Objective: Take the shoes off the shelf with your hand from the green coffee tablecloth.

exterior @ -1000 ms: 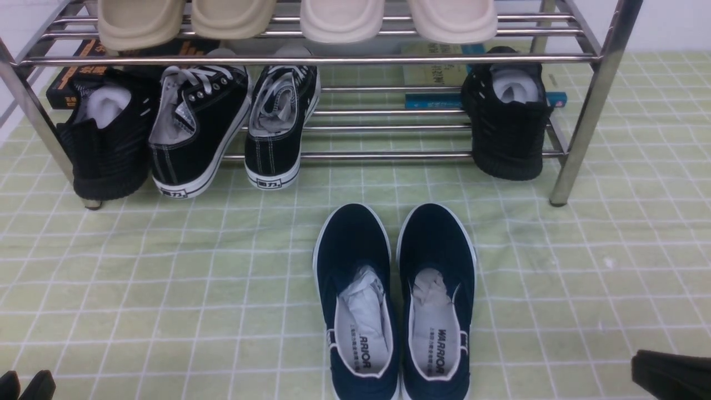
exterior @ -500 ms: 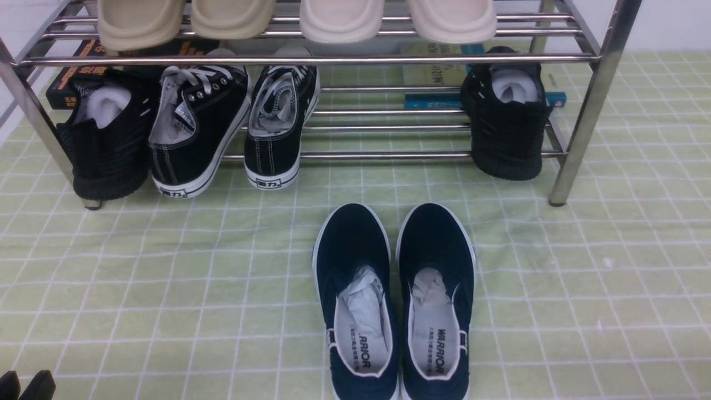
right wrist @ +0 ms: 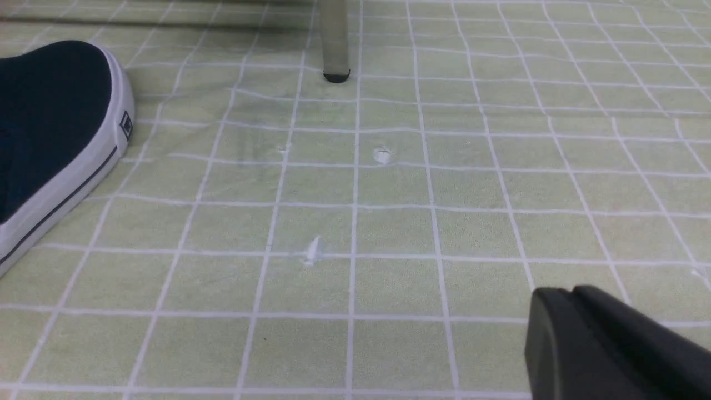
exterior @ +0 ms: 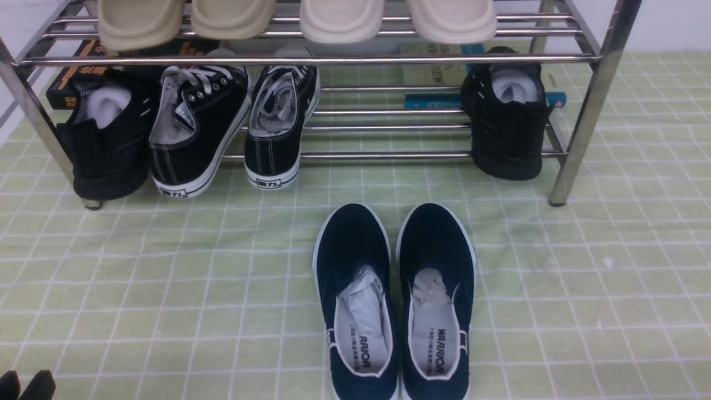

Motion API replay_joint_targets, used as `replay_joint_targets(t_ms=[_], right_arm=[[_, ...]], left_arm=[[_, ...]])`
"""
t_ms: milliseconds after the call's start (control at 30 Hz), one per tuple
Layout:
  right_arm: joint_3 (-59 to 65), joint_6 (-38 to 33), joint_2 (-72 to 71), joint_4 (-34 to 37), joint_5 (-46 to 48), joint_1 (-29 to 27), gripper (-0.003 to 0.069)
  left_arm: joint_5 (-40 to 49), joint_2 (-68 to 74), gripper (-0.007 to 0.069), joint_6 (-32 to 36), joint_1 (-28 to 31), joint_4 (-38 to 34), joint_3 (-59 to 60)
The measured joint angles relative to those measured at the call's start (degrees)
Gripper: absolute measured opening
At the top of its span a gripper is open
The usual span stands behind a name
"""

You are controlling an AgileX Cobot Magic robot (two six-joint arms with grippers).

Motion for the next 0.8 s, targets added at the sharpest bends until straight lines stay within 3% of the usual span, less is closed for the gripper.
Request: replay_joint_targets(t_ms=[800], right_arm=[[0.00, 0.00, -0.01, 0.00, 0.07, -1.23, 0.0079]], left_arm=[[0.00, 0.00, 0.0242, 0.00, 0.00, 0.00, 0.00]])
